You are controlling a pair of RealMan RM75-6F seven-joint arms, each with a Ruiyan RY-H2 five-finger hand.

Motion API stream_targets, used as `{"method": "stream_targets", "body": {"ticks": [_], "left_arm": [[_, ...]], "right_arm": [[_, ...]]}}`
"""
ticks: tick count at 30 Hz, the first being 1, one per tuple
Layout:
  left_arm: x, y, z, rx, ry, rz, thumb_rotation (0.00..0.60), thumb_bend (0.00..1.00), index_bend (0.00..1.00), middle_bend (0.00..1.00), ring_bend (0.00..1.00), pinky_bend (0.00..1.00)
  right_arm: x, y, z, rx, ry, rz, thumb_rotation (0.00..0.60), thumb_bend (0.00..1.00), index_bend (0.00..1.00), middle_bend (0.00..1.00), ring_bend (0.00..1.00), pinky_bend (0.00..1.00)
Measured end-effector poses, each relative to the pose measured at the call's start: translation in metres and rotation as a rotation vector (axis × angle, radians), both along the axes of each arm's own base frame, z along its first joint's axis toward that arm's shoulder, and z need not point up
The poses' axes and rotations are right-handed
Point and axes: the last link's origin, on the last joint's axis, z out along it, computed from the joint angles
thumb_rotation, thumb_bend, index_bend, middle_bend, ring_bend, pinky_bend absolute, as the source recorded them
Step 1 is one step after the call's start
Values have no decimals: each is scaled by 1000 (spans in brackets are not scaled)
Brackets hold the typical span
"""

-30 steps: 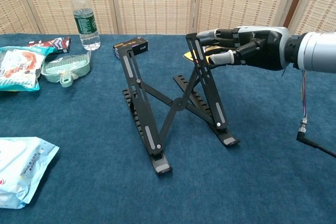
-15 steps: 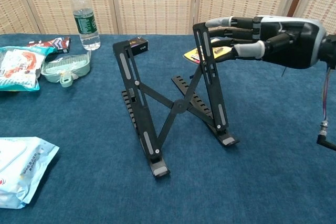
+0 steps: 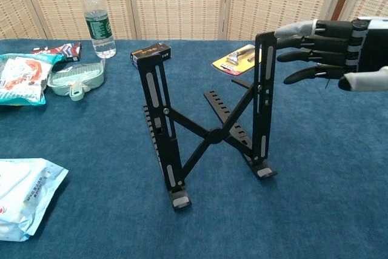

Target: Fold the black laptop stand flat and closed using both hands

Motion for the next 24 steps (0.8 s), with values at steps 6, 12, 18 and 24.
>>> {"method": "stream_targets", "body": {"ticks": [6,12,18,24], "left_arm": [[0,2,-2,-5,1,-1,600,127,147,165,121,19],[0,2,-2,-8,3,-1,600,127,147,165,121,19],[0,2,-4,-11,0,-5,600,127,147,165,121,19],[0,1,-3,-6,-5,-5,600,127,147,165,121,19]], "right_arm": [[-4,18,6,-11,16,33,600,140,0,110,56,166],[-6,33,11,-14,27,49,600,141,0,110,56,167],[-7,37,14,-26,30,49,600,140,0,110,56,166],[-6,29,10,-32,41,40,600,140,0,110,56,167]]}}
